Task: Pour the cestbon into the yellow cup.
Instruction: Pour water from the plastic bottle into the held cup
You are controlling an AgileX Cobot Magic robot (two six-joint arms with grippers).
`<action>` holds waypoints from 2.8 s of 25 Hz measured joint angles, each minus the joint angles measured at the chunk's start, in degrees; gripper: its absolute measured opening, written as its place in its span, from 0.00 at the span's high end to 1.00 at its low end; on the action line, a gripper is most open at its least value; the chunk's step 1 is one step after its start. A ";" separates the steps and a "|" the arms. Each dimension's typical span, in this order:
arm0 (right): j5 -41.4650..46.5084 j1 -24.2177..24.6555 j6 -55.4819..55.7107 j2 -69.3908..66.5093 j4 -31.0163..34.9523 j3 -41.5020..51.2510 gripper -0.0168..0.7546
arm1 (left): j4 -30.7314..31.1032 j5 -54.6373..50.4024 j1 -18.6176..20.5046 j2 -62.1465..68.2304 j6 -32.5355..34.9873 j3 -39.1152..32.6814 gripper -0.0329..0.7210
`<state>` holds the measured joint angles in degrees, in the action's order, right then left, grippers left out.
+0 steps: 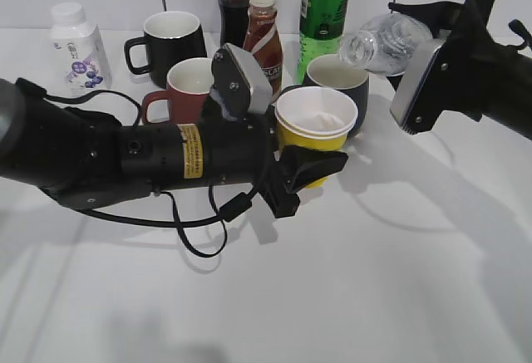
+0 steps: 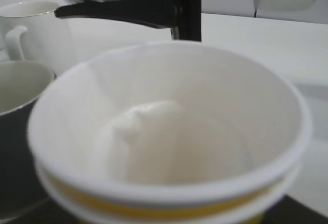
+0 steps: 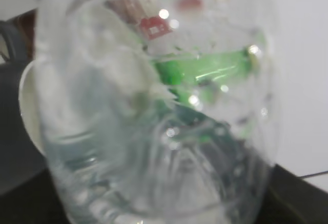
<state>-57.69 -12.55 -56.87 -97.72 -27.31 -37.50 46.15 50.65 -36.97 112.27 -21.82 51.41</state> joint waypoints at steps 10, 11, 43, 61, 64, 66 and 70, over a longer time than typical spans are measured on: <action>-1.34 0.00 -2.53 0.00 -3.15 0.00 0.38 | 1.46 0.00 0.00 0.00 -0.14 0.00 0.45; -1.34 0.00 -2.79 0.00 -3.21 0.00 0.38 | 2.18 0.00 0.00 0.00 -0.14 0.00 0.45; -1.78 0.00 -12.76 0.00 -3.50 -0.07 0.38 | 7.69 0.61 -0.02 0.00 -0.16 0.16 0.45; -1.94 0.00 -15.23 0.00 -3.50 -0.14 0.38 | 7.93 0.61 -0.02 0.00 -0.16 0.16 0.45; -2.00 0.00 -16.04 0.00 -3.50 -0.14 0.38 | 7.96 0.61 -0.02 0.00 -0.20 0.16 0.45; -2.07 0.00 -16.23 0.00 -3.50 -0.14 0.38 | 7.96 0.61 -0.02 0.00 -0.20 0.16 0.45; -2.12 0.00 -16.49 0.00 -3.50 -0.14 0.38 | 8.06 0.61 -0.02 0.00 -0.20 0.16 0.45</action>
<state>-59.82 -12.55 -73.35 -97.72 -30.81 -37.64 54.21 51.25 -36.99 112.27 -22.02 51.57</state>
